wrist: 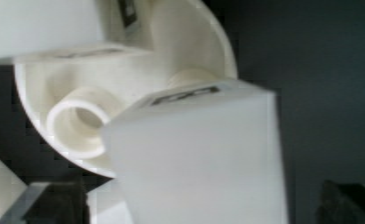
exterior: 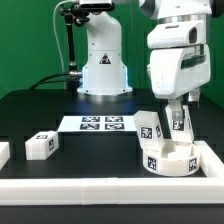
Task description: Assemble stool
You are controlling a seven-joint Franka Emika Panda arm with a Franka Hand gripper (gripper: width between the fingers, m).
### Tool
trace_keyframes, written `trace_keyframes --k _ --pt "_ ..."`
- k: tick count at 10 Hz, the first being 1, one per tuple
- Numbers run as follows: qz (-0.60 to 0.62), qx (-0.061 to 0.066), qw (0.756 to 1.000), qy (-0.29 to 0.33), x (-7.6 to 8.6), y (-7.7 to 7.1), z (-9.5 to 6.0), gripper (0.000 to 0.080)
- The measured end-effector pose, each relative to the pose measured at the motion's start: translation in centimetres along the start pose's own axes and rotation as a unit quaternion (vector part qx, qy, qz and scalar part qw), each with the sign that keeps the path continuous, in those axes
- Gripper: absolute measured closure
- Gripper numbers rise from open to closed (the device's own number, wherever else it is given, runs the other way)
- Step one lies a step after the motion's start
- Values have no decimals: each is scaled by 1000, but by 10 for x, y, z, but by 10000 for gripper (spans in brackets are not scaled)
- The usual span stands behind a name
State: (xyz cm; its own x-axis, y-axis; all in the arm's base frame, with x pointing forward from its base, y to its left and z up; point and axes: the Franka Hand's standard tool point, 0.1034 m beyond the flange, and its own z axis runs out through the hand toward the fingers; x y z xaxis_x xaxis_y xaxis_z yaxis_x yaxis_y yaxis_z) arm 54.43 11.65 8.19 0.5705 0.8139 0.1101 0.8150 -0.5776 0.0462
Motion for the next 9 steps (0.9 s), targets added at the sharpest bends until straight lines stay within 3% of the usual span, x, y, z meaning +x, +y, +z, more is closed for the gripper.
trace_keyframes --k 1,2,3,4,8,9 --pt "2 0 1000 0 0 0 0 151" --pt "2 0 1000 0 -1 1 0 257" --pt "3 0 1000 0 -1 1 0 257" --pt "4 0 1000 0 -1 1 0 439" --pt "24 0 1000 0 -2 2 0 459" --pt "80 7 997 -6 -5 1 1 459"
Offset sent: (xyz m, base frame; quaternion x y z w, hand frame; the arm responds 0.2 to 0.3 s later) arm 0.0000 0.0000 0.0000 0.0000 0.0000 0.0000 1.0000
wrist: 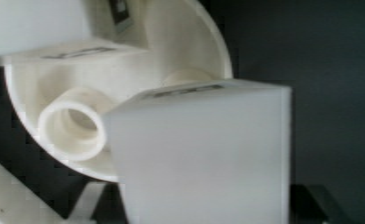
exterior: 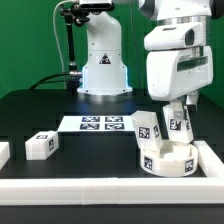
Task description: Assemble stool
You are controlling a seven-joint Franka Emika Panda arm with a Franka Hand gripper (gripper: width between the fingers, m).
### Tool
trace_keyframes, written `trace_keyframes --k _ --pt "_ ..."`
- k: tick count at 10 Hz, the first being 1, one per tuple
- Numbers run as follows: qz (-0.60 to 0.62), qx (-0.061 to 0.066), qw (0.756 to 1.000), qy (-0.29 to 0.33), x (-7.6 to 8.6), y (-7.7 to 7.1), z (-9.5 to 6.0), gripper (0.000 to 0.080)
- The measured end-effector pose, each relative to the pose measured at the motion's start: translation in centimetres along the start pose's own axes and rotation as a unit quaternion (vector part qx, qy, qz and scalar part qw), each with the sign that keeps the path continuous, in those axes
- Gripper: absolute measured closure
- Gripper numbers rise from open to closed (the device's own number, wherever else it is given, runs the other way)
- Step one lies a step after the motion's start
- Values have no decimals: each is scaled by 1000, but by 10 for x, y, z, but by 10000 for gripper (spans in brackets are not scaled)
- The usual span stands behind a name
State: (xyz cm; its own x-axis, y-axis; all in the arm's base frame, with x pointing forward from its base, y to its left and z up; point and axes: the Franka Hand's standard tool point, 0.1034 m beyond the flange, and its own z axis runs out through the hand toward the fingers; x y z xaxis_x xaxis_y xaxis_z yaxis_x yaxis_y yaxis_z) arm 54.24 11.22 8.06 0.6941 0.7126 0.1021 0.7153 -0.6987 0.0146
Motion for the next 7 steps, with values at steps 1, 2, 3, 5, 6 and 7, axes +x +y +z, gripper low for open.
trace_keyframes --k 1,2,3,5,6,7 --pt "54 0 999 -1 -1 1 0 459" --pt "90 0 996 -1 -2 2 0 459" --pt "152 1 988 -1 -1 2 1 459" --pt "262 -1 965 2 1 1 1 459" --pt "306 -1 952 3 2 -1 1 458" --pt "321 -2 947 3 2 -2 1 458"
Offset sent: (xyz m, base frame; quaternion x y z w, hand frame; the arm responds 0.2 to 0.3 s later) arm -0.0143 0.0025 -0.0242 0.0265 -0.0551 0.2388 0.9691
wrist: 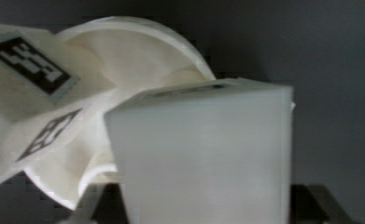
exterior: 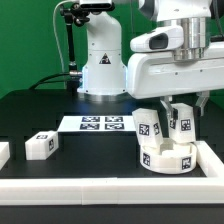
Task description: Assemble stool
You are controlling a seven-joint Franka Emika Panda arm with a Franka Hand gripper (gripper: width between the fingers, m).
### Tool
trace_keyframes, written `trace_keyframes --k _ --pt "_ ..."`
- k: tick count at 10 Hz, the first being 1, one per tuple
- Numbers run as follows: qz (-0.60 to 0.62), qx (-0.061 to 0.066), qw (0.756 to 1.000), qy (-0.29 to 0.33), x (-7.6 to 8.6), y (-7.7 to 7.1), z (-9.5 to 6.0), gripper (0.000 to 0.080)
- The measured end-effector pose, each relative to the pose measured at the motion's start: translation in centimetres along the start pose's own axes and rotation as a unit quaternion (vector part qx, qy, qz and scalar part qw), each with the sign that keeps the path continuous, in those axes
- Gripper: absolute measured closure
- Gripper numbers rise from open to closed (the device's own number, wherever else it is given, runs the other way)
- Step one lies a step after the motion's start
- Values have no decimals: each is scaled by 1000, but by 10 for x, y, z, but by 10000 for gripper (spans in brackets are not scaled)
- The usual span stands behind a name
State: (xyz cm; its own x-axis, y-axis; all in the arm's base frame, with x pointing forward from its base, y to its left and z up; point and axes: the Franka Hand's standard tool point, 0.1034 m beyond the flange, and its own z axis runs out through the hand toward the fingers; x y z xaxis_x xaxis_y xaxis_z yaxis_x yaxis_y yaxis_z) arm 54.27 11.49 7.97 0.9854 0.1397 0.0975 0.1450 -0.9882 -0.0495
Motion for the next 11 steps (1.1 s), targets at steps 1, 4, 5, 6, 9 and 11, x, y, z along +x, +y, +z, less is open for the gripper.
trace_keyframes --k 1,4,5,6,9,11 --pt "41 1 999 0 0 0 0 458" --pt "123 2 992 0 0 -1 0 458" --pt "150 3 989 0 0 -1 0 458" --pt "182 4 983 -1 0 -1 0 458" --pt "256 7 967 -1 0 -1 0 458" --pt "318 11 948 -3 0 0 0 458"
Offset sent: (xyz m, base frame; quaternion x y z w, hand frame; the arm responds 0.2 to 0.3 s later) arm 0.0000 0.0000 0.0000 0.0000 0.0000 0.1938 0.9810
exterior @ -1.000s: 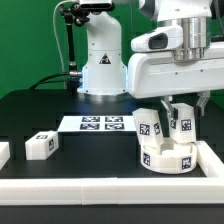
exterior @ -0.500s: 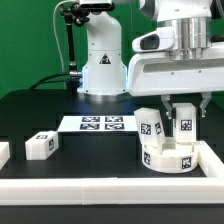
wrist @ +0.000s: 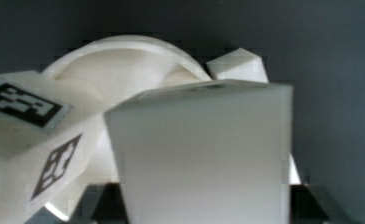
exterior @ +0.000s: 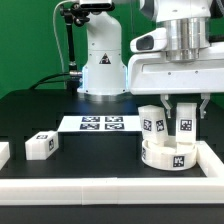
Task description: Assemble stool
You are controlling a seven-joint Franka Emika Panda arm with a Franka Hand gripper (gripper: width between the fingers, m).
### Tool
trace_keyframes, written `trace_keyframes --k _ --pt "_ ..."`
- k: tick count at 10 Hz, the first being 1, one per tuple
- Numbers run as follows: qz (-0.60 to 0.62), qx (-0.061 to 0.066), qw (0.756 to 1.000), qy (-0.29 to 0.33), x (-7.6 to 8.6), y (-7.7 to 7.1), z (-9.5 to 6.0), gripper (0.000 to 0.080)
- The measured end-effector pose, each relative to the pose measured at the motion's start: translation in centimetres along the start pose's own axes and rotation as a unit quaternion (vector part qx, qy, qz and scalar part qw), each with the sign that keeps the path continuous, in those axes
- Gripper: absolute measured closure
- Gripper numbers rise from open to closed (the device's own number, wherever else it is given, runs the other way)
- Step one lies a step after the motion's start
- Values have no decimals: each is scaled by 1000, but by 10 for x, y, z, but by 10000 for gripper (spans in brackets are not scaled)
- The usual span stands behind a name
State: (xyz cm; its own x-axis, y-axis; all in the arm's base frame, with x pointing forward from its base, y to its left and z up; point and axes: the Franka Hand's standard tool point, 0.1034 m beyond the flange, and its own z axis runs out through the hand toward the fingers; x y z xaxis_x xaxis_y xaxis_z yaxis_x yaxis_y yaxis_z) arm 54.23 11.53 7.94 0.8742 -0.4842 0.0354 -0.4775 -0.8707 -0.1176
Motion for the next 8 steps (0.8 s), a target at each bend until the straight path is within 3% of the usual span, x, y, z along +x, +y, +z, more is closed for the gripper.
trace_keyframes --k 4,8 --pt "159 7 987 -8 -2 0 1 458" --pt "355 19 934 -25 -5 -2 2 458"
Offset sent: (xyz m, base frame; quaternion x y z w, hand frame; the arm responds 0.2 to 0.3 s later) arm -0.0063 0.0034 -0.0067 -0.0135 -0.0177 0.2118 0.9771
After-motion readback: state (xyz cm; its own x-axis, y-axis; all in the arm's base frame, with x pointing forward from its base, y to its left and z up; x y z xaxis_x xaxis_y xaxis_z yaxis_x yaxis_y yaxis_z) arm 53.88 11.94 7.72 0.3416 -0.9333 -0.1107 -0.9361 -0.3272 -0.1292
